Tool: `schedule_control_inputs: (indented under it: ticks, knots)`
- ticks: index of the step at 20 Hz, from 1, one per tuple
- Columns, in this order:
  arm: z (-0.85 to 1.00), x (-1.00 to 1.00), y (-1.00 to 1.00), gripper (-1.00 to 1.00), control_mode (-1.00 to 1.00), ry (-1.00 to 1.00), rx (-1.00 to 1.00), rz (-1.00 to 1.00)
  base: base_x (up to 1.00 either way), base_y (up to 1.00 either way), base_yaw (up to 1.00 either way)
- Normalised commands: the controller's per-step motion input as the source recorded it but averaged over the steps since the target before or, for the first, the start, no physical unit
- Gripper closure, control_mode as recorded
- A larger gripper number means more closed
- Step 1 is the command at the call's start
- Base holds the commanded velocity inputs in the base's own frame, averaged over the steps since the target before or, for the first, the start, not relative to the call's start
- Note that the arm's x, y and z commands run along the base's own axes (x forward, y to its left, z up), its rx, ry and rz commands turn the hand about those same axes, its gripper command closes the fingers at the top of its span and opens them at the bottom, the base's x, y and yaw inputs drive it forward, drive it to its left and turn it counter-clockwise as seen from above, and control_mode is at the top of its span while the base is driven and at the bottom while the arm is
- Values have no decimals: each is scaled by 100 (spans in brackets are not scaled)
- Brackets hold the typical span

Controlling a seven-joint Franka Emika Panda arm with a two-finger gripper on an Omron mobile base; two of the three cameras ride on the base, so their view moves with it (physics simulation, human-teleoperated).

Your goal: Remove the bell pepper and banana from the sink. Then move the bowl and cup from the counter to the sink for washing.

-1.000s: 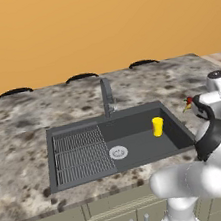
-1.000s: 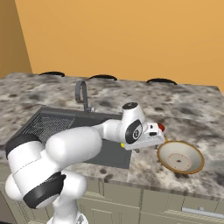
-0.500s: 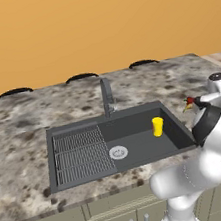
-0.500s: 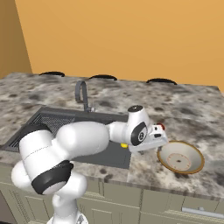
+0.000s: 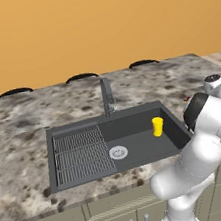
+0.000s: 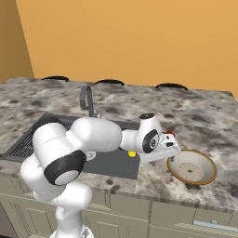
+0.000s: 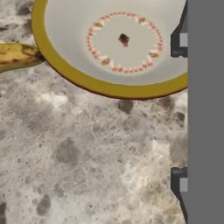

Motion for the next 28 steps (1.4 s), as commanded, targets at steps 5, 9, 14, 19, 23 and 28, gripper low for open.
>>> schedule_control_inputs:
  ticks: [5,9,14,19,23,28]
  knots:
    - [-14,11,-18,-100,-100,2,0,1,0,0,0]
    - [-14,13,-12,-100,-100,0,0,0,0,0,0]
    - [-14,13,-12,-100,-100,0,0,0,0,0,0]
    - [-14,14,-13,-100,-100,0,0,0,0,0,0]
    - [-13,13,-12,-100,-100,1,0,1,0,0,0]
    - [-14,15,-12,-100,-100,4,0,1,0,0,0]
